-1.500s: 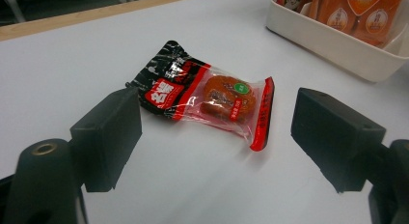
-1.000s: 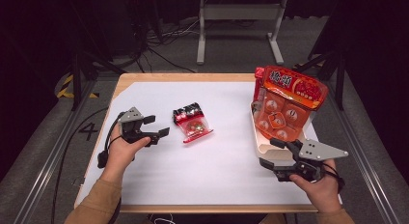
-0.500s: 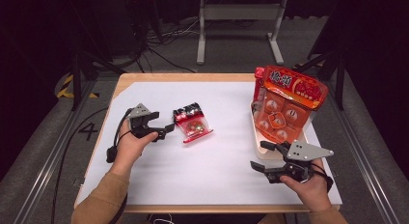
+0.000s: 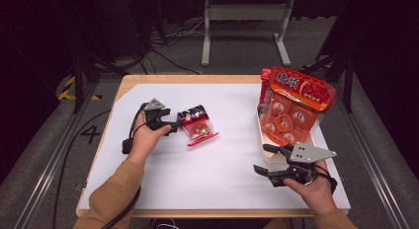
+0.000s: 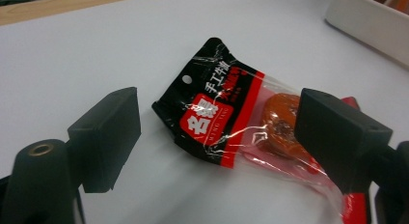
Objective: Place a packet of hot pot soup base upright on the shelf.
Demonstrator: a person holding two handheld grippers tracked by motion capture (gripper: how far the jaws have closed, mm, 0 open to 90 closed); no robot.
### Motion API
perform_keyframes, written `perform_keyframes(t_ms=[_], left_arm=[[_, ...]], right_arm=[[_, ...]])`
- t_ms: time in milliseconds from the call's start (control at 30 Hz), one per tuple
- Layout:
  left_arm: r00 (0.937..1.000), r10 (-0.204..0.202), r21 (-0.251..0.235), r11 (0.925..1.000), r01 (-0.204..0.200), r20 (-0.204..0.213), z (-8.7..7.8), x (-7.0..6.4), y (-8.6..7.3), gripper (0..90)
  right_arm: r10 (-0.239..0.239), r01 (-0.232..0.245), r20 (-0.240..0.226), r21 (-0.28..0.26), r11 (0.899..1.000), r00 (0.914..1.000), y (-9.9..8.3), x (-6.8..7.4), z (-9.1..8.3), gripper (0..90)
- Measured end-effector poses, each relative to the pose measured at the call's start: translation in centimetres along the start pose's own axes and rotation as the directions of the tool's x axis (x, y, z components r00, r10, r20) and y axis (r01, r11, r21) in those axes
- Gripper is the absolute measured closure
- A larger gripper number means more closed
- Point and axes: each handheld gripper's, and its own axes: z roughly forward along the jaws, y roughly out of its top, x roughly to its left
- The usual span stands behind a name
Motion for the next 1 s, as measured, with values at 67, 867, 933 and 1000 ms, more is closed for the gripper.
perform_keyframes(t_ms=[67,867,933,1000], left_arm=[[1.0000,-0.003,0.005,1.0000,0.003,-0.008,0.5,0.1,0.1,17.4],[0.9957,-0.090,0.127,0.9881,0.086,0.025,3.7,1.2,0.0,24.8],[0.9951,-0.096,0.133,0.9868,0.092,0.023,3.8,1.1,-0.1,24.8],[0.9952,-0.094,0.137,0.9865,0.090,0.025,4.0,1.1,-0.1,24.9]], right_arm=[[0.002,-0.002,-0.002,-0.001,1.000,1.0000,0.0,0.0,0.0,25.2],[0.016,-0.016,-0.013,0.000,1.000,0.9998,-0.2,0.0,0.1,24.1],[0.018,-0.018,-0.015,0.001,1.000,0.9997,-0.3,0.0,0.1,24.0],[0.018,-0.018,-0.016,0.005,1.000,0.9997,-0.3,0.0,0.1,24.0]])
